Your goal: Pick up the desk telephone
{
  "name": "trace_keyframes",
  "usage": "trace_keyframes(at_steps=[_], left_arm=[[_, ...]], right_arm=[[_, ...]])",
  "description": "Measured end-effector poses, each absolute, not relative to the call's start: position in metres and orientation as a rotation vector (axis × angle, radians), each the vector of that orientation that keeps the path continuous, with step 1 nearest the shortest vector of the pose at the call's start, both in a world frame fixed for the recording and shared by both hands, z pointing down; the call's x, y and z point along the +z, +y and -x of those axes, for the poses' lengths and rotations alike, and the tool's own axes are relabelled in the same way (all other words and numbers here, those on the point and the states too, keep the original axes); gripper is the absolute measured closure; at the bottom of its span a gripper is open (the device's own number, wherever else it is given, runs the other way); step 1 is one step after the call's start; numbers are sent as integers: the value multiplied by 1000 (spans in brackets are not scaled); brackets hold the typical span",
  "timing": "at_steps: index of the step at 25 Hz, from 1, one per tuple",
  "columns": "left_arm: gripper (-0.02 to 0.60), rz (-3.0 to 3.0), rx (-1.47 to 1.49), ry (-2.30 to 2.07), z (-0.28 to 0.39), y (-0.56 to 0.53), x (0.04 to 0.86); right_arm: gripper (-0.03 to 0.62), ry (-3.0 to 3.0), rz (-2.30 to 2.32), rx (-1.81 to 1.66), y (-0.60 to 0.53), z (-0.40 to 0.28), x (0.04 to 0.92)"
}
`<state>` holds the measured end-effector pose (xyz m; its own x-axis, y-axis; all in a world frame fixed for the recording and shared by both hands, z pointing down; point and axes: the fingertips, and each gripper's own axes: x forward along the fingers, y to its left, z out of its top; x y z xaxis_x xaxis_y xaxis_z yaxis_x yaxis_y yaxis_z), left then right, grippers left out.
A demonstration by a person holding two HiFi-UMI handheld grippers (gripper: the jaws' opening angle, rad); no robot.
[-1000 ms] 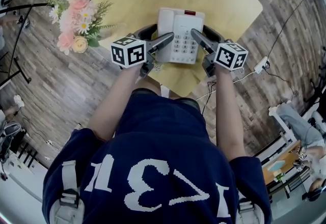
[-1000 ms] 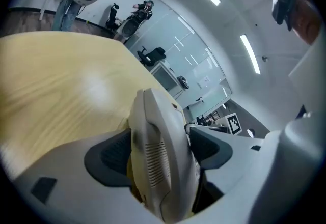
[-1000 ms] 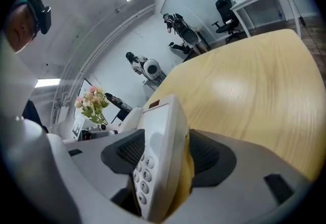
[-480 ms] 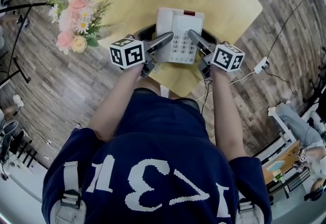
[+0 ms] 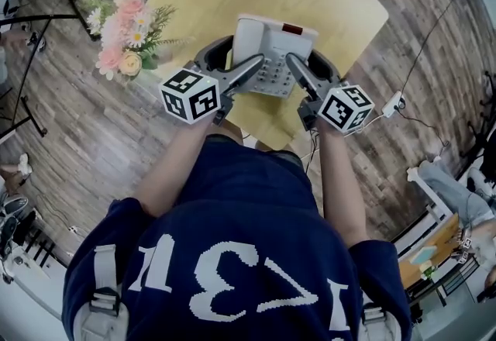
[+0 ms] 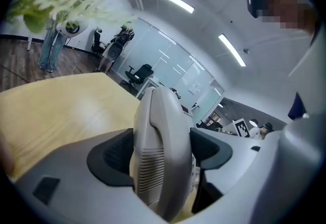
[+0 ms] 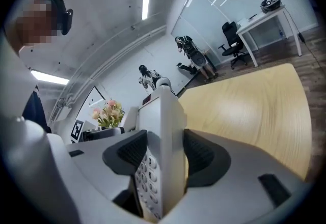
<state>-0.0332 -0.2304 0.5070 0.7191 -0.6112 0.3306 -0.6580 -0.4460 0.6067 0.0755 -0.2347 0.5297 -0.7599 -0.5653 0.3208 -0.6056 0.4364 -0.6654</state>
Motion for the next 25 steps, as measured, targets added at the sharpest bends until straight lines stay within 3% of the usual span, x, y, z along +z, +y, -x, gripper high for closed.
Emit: trace_keyframes(at_steps=[9,25], left_arm=[[236,-2287,20,-1000,27,-234,439],[239,-2500,-84,-1048,23,-246,330]], right_arm=[[356,-2774,-1084,952,-246,-82,451],[358,-2968,-1169,734,-257,-87,346]])
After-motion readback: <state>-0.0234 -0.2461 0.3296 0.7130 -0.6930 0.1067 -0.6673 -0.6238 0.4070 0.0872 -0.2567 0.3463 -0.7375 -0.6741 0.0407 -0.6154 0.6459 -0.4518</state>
